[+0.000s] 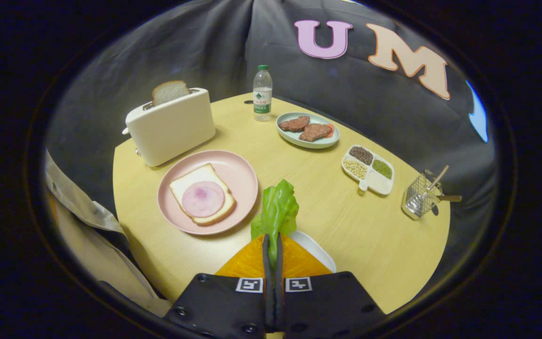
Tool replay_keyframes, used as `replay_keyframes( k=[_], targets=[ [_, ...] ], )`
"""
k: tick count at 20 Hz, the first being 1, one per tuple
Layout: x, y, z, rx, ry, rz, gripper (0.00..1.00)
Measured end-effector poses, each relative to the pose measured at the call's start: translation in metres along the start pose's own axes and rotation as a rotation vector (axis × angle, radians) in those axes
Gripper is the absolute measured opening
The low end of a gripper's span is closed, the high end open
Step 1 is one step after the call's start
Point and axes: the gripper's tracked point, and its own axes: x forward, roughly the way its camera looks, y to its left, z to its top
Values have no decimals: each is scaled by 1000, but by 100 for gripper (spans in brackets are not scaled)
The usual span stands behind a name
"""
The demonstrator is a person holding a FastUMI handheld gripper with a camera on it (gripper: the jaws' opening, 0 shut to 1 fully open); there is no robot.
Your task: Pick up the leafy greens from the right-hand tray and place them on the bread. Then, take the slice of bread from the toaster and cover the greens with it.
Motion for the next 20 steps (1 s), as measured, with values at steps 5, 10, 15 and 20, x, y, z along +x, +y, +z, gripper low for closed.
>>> replay_keyframes(
  k=[5,10,15,20],
  targets=[
    [3,27,24,-23,-14,25,3],
    [18,58,48,-47,-19,73,3],
    [36,96,70,-83,-16,132,3],
    [55,127,81,-105,1,182,3]
  ],
)
